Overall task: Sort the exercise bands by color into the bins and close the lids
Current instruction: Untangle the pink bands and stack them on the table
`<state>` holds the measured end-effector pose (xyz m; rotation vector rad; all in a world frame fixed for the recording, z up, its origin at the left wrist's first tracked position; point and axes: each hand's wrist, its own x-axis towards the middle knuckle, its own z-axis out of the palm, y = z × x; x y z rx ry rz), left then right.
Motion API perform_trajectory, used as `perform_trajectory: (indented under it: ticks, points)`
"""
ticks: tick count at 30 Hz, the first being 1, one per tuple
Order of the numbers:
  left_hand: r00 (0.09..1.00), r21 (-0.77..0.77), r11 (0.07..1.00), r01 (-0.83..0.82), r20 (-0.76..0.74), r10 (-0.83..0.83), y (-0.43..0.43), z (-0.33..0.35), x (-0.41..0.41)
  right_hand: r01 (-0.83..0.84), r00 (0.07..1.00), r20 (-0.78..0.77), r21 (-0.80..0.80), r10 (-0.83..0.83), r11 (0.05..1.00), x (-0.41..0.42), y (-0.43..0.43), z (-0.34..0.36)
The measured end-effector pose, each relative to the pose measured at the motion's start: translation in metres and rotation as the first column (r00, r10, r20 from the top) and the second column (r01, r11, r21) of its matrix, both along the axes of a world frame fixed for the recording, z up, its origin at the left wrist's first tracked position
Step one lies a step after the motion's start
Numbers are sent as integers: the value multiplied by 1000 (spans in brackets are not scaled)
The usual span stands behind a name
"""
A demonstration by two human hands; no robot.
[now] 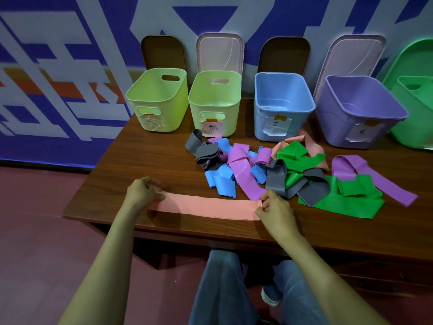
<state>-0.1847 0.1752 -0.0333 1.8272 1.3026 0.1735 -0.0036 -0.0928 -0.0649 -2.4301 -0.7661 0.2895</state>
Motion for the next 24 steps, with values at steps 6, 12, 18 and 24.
perform_trajectory:
  ticks: [6, 12, 18, 24]
  points:
    - [998, -38, 999, -23, 60, 26, 4, 4, 2, 3, 1000, 0, -44, -3, 999, 0, 1, 2]
    - [995, 48, 998, 48, -91, -44, 3, 6, 9, 5, 1000, -3, -48, -5, 999, -1, 2, 3]
    - [986, 26, 996, 84, -143, -80, 4, 4, 11, 12, 1000, -11, -50, -13, 999, -3, 0, 4]
    - [972, 137, 983, 124, -216, -92, 0, 2, 11, 17, 999, -30, -50, -18, 999, -4, 2, 4]
